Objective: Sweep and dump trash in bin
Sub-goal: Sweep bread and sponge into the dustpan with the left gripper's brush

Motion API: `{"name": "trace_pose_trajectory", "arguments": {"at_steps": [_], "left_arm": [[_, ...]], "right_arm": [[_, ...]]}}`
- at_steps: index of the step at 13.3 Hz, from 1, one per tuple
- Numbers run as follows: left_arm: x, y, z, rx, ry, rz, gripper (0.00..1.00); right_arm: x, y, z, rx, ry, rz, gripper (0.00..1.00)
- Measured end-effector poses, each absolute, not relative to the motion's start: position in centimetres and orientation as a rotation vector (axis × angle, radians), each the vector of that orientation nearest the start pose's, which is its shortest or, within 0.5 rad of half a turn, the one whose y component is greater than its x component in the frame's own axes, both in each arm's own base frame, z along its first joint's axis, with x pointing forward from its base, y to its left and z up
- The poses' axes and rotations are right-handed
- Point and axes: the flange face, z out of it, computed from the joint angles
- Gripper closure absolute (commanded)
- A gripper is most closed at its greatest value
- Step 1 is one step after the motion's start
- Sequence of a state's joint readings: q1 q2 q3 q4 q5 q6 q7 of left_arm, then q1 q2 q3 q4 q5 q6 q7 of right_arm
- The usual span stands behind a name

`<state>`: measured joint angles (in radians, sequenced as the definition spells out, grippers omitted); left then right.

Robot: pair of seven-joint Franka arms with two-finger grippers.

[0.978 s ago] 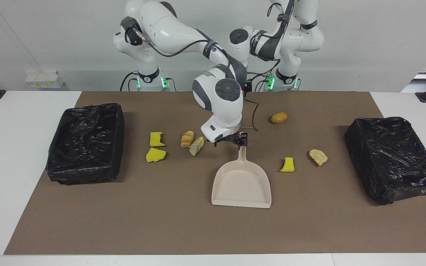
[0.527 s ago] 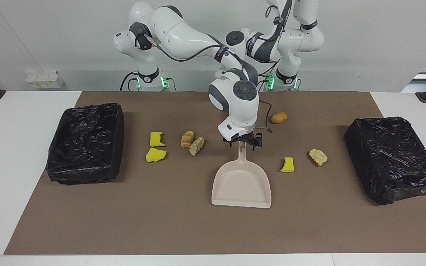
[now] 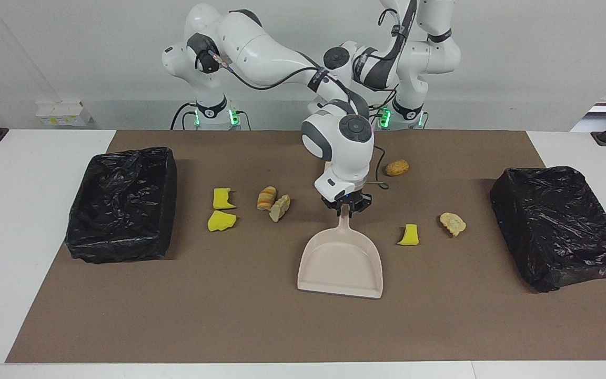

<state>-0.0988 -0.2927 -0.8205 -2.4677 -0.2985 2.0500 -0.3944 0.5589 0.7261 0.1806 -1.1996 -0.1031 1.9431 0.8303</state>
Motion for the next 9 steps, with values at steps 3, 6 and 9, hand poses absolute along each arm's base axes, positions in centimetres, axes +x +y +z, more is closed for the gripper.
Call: {"name": "trace_pose_trajectory", "arguments": {"at_steps": [3,6,9], "left_arm": [[27.0,-30.8,38.5,-2.953,0.567,0.432,0.97],[27.5,-26.1,43.8,-2.958,0.564,0.436,0.97],[30.2,-21.5,45.9,-2.954,0.444,0.299,0.99]], "right_arm": [[59.4,45.9,36.4,-3.105,-0.001,-0.029,1.0],[62.0,42.1,39.9,-3.081,-0.216,-0.095,1.0],[63.3,38.0,42.4,-3.047,-0.623,-0.107,1.0]]}}
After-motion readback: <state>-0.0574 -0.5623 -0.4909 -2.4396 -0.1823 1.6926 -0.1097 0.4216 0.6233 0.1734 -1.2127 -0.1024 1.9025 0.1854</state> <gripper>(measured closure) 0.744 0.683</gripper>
